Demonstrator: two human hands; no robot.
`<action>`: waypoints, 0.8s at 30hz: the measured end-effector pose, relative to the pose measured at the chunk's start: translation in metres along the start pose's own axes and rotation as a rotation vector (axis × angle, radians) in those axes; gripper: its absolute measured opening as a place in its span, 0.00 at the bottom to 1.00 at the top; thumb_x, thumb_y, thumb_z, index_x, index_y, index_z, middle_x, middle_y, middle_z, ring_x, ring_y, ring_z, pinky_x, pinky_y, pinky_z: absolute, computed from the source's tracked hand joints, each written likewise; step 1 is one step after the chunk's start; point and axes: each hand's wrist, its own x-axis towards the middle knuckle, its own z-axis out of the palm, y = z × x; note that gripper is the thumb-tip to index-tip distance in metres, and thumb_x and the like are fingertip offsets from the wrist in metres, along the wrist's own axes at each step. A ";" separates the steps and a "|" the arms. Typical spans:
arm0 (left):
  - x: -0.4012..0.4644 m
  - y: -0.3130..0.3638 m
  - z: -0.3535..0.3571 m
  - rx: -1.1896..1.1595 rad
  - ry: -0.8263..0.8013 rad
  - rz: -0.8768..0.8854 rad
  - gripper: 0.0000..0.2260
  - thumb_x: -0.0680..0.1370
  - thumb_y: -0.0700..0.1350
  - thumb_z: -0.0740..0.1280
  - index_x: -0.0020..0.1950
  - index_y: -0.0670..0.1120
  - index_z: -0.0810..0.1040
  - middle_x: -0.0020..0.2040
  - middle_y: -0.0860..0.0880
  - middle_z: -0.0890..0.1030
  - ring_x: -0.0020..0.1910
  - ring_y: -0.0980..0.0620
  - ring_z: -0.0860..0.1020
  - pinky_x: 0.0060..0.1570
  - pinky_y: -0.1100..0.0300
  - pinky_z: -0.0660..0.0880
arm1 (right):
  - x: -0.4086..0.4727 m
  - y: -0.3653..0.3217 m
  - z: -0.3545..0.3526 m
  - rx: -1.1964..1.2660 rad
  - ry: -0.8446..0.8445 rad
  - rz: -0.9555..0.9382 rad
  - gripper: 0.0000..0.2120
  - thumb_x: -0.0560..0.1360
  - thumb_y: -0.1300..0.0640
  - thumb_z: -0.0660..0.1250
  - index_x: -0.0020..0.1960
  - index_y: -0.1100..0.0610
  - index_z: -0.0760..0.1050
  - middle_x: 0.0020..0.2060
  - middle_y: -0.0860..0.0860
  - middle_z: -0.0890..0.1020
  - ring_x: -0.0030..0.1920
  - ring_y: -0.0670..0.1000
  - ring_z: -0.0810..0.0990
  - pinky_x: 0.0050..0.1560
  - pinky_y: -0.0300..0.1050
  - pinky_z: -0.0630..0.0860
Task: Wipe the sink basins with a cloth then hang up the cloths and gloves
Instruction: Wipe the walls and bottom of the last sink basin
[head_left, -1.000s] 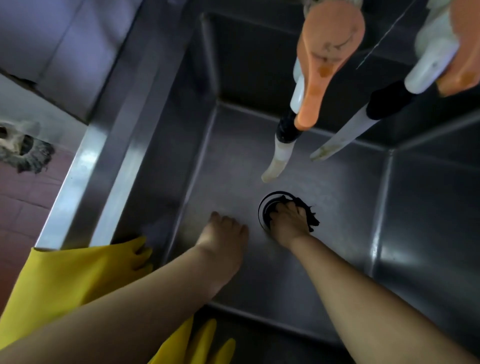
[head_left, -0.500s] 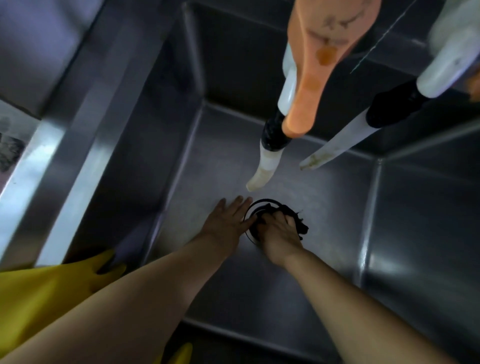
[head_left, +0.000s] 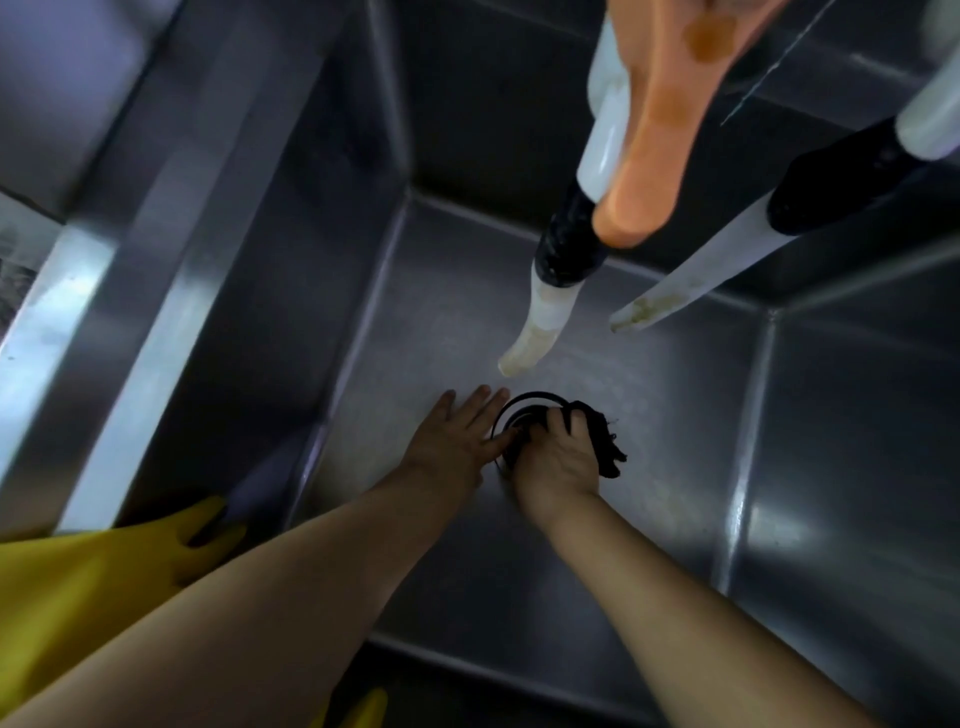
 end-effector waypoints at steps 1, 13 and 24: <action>0.000 0.000 0.000 -0.004 0.001 0.000 0.30 0.82 0.49 0.55 0.77 0.53 0.41 0.76 0.44 0.32 0.75 0.44 0.35 0.73 0.44 0.41 | 0.001 0.000 0.000 -0.012 -0.008 -0.011 0.21 0.79 0.47 0.56 0.68 0.54 0.69 0.65 0.51 0.73 0.68 0.58 0.60 0.71 0.57 0.49; 0.004 0.001 0.009 -0.015 0.039 -0.021 0.32 0.81 0.50 0.57 0.77 0.54 0.39 0.76 0.45 0.32 0.75 0.44 0.34 0.72 0.44 0.39 | -0.006 0.014 0.025 0.607 0.046 0.010 0.18 0.79 0.56 0.55 0.66 0.47 0.72 0.67 0.48 0.70 0.71 0.60 0.55 0.74 0.49 0.38; -0.001 0.005 0.001 0.036 -0.003 -0.027 0.31 0.81 0.51 0.56 0.77 0.53 0.38 0.75 0.44 0.30 0.75 0.43 0.33 0.73 0.44 0.39 | -0.002 0.008 0.003 0.172 -0.077 0.012 0.25 0.78 0.49 0.59 0.74 0.53 0.62 0.73 0.53 0.63 0.74 0.61 0.47 0.70 0.57 0.30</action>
